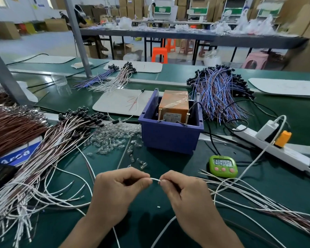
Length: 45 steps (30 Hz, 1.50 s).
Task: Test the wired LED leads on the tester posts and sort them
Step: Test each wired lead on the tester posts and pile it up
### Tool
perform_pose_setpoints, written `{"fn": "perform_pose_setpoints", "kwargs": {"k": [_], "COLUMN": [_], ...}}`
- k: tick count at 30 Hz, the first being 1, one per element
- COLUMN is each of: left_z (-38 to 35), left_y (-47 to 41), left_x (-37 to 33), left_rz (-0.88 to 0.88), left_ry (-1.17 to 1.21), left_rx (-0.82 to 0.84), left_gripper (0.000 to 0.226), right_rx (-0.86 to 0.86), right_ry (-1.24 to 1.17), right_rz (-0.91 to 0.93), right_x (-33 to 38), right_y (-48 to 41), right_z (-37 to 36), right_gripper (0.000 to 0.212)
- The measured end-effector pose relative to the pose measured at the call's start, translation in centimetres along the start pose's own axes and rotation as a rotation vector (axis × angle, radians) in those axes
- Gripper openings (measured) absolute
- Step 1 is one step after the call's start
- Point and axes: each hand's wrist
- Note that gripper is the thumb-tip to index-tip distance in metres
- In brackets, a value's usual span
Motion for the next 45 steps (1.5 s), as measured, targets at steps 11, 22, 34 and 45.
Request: {"fn": "perform_pose_setpoints", "kwargs": {"k": [11, 22, 34, 45], "left_z": [-1.2, -1.3, -0.3, -1.0], "left_y": [0.5, 0.2, -1.5, -1.4], "left_x": [-1.0, -0.4, 0.7, 0.4], "left_rz": [0.002, 0.027, 0.403, 0.311], "left_ry": [-0.141, -0.005, 0.78, 0.549], "left_rx": [-0.163, -0.026, 0.343, 0.224], "left_gripper": [0.006, 0.035, 0.027, 0.035], "right_rx": [-0.044, -0.107, -0.075, -0.128], "right_ry": [-0.136, -0.072, -0.108, -0.336], "right_rz": [-0.012, 0.01, -0.009, -0.068], "right_x": [0.2, 0.3, 0.2, -0.2], "right_y": [0.1, -0.1, -0.2, -0.8], "right_z": [-1.4, -1.4, -0.7, 1.6], "right_gripper": [0.021, 0.017, 0.015, 0.019]}}
Point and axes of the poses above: each hand's wrist, its own y-axis away from the middle knuckle, its own z-axis out of the back of the hand, x = y × z, and after that the axes turned 10 degrees about x, right-handed
